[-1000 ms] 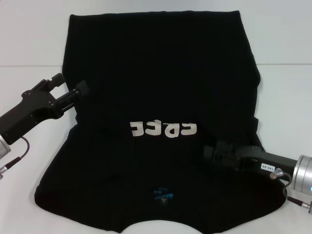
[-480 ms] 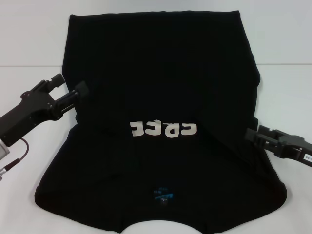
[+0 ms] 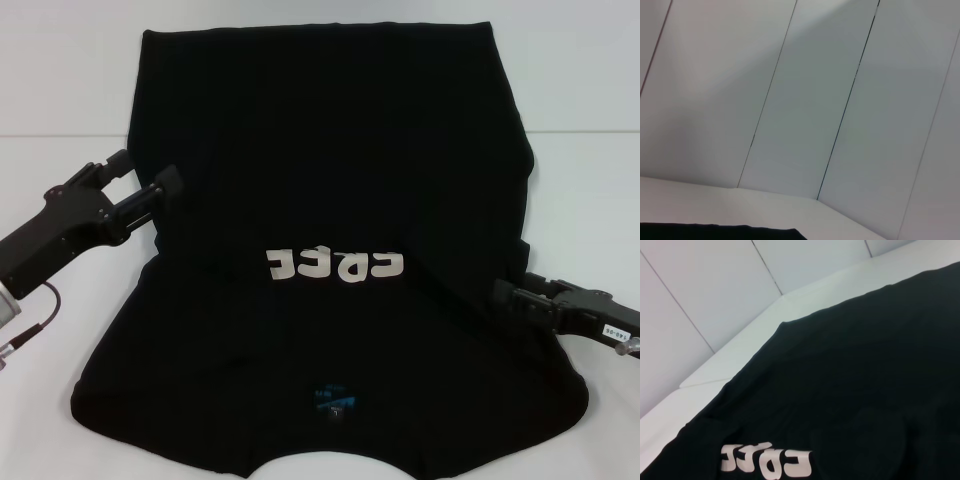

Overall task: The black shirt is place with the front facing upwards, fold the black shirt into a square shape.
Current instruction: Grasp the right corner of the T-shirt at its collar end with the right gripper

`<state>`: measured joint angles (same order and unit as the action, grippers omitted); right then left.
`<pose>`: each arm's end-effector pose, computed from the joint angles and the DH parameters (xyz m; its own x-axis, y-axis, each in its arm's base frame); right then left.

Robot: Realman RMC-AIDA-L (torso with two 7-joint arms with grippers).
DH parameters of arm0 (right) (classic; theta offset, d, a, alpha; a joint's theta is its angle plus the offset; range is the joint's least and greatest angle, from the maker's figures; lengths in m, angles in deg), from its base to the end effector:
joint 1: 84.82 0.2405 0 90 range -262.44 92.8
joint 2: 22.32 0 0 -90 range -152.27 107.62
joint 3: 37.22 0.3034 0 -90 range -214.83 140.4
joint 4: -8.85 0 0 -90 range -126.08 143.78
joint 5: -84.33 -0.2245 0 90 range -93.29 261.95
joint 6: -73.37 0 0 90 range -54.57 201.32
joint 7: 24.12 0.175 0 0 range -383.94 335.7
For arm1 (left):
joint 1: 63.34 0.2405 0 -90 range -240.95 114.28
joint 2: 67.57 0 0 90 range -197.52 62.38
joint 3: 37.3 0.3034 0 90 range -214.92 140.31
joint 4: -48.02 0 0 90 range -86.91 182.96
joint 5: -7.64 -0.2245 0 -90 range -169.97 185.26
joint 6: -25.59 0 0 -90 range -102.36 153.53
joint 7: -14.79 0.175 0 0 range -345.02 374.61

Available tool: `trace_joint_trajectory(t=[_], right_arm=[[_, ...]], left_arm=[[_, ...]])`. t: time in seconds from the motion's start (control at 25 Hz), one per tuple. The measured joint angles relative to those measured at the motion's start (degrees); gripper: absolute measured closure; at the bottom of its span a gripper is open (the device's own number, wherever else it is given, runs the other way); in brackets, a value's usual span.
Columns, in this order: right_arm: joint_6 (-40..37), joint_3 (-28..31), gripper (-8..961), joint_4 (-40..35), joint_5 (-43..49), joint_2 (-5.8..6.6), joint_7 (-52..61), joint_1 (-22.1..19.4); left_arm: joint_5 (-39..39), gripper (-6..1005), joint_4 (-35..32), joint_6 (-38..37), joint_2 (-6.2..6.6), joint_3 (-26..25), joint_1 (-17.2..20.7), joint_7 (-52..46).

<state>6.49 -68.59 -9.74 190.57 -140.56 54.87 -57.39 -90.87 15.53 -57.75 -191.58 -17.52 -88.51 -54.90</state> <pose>0.3772 0.3742 -0.0740 0.4748 -0.5663 -0.6737 -0.8572 -0.4709 -0.2083 -0.3311 0.3754 -0.0150 0.4948 0.1746 0.8513 0.7439 -0.5916 -0.3110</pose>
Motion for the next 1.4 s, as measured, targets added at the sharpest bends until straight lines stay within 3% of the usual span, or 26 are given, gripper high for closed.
trace_joint_trajectory(t=[0.28,0.48,0.68,0.92,1.4], right_arm=[[2.01,-0.72,270,0.1,0.01,-0.42,0.06,0.68],[3.4,-1.32,413,0.2,0.01,-0.69,0.55,1.09],[4.23,-1.68,428,0.22,0.02,-1.08,1.28,1.39],[5.06,-2.15,600,0.2,0.02,-1.07,2.67,1.48],[4.2,-2.07,842,0.13,0.0,-0.88,3.52,1.05]], left_arm=[[0.0,121,-0.1,0.0,0.0,0.0,0.11,0.0],[0.0,121,-0.12,0.01,0.0,0.0,0.22,0.0],[0.0,121,-0.12,-0.04,-0.03,-0.01,0.23,0.0],[-0.01,121,-0.27,-1.38,-0.09,-0.74,0.59,0.0],[-0.01,122,-0.29,-2.79,-0.09,-1.43,1.18,0.04]])
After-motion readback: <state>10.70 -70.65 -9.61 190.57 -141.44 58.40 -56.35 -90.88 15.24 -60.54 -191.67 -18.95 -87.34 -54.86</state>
